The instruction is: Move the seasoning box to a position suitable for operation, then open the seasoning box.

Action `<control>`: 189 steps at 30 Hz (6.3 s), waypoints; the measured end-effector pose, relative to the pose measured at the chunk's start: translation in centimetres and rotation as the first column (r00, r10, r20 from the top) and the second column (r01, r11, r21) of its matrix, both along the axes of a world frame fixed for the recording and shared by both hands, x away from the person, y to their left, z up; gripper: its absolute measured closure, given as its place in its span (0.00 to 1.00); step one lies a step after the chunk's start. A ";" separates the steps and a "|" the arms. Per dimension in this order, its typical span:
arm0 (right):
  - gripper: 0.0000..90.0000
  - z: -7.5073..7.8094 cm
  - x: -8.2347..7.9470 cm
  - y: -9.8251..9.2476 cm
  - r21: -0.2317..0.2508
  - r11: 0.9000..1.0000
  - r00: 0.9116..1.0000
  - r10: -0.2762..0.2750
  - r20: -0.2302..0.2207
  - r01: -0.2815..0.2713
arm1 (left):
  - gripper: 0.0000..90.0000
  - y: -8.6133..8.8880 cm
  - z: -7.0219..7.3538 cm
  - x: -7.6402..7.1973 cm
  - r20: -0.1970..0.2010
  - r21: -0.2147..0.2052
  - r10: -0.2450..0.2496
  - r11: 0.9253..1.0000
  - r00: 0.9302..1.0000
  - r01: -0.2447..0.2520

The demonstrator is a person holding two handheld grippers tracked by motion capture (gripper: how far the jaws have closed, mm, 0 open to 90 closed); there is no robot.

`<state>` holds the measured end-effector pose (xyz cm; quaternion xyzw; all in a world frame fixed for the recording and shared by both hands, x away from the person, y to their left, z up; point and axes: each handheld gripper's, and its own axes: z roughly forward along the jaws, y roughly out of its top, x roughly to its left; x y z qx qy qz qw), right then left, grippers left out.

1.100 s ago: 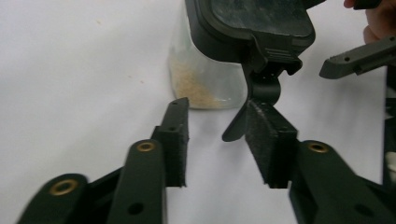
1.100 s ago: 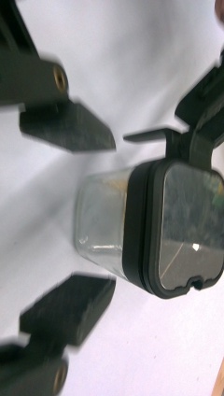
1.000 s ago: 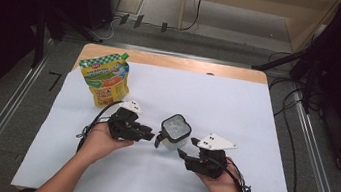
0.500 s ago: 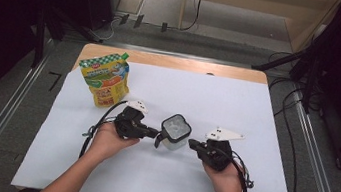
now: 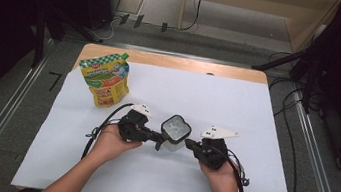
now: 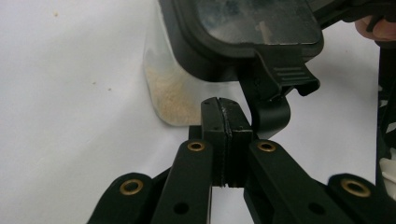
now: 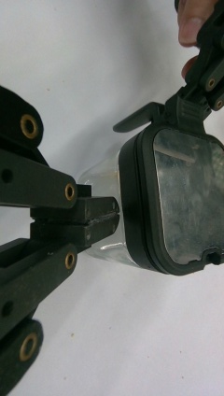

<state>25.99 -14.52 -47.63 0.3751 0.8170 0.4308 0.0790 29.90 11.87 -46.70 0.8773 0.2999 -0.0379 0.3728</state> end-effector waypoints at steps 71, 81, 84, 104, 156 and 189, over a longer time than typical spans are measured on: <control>1.00 0.5 -3.8 8.1 -0.031 0.998 0.997 0.063 0.039 -0.061 | 0.89 4.6 1.8 -1.5 0.018 -0.042 0.089 0.995 0.996 -0.088; 1.00 -0.6 -3.1 8.8 -0.036 0.998 0.998 0.047 0.029 -0.046 | 0.88 5.5 1.8 -2.0 0.022 -0.041 0.111 0.993 0.994 -0.110; 1.00 -0.6 -3.3 8.9 -0.082 0.996 0.997 0.038 0.061 -0.033 | 0.87 5.5 1.8 -1.9 0.023 -0.041 0.116 0.993 0.993 -0.115; 1.00 0.0 -3.1 4.3 -0.004 0.999 0.999 0.036 0.024 -0.036 | 0.73 4.6 1.7 -1.1 0.036 -0.056 0.087 0.995 0.996 -0.085; 1.00 0.3 1.3 -6.7 0.025 0.995 0.987 -0.089 -0.131 0.093 | 0.52 -1.0 2.0 0.2 0.074 -0.038 -0.137 0.989 0.988 0.140; 1.00 -0.2 3.5 -8.1 0.013 0.985 0.980 -0.170 -0.102 0.173 | 0.19 -8.4 0.0 2.3 0.196 0.061 -0.249 0.968 0.948 0.241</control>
